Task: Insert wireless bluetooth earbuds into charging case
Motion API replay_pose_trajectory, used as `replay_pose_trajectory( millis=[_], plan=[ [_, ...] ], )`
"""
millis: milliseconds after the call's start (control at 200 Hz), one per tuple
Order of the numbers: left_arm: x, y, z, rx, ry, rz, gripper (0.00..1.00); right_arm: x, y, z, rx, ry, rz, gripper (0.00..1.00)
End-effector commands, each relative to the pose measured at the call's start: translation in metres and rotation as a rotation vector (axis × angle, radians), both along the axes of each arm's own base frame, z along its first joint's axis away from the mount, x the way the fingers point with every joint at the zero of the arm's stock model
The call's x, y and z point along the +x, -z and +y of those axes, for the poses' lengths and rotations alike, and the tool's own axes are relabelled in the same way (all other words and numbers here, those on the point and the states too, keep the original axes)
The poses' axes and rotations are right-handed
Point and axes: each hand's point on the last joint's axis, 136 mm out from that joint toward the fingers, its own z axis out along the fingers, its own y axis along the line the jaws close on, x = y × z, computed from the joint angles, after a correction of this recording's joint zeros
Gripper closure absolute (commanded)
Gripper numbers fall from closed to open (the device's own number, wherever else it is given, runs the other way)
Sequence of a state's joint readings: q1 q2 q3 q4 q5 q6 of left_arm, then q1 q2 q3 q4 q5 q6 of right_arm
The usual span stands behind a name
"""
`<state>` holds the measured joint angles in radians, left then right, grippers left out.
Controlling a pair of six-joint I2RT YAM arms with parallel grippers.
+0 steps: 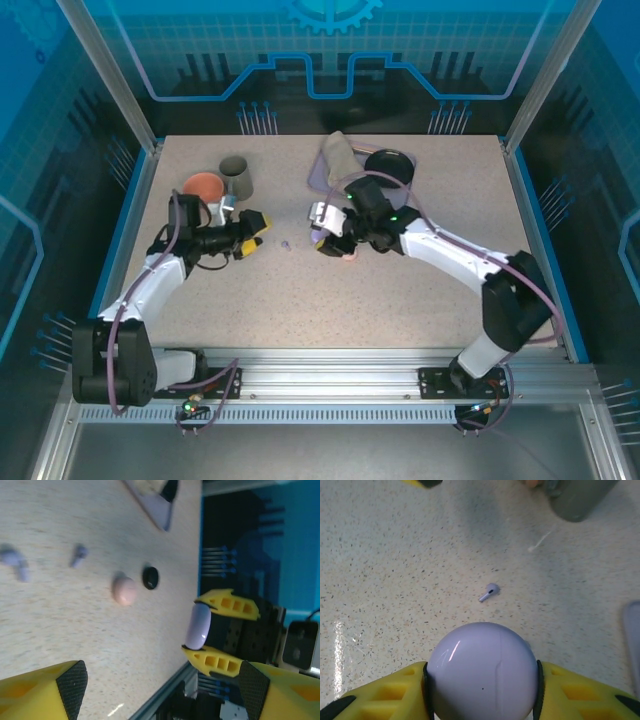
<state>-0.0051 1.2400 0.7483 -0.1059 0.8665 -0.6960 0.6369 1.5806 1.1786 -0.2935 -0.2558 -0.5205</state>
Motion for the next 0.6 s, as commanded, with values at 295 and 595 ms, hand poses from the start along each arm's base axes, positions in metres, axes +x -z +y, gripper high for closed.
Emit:
replay_pose_trajectory(
  millis=[295, 595],
  plan=[
    [-0.008, -0.068, -0.089, -0.03, 0.324, -0.24, 0.15, -0.025, -0.056, -0.013, 0.152, -0.058, -0.077, 0.53],
    [-0.008, -0.059, -0.127, -0.03, 0.417, -0.203, 0.23, -0.023, -0.059, -0.015, 0.144, -0.04, -0.098, 0.53]
  ],
)
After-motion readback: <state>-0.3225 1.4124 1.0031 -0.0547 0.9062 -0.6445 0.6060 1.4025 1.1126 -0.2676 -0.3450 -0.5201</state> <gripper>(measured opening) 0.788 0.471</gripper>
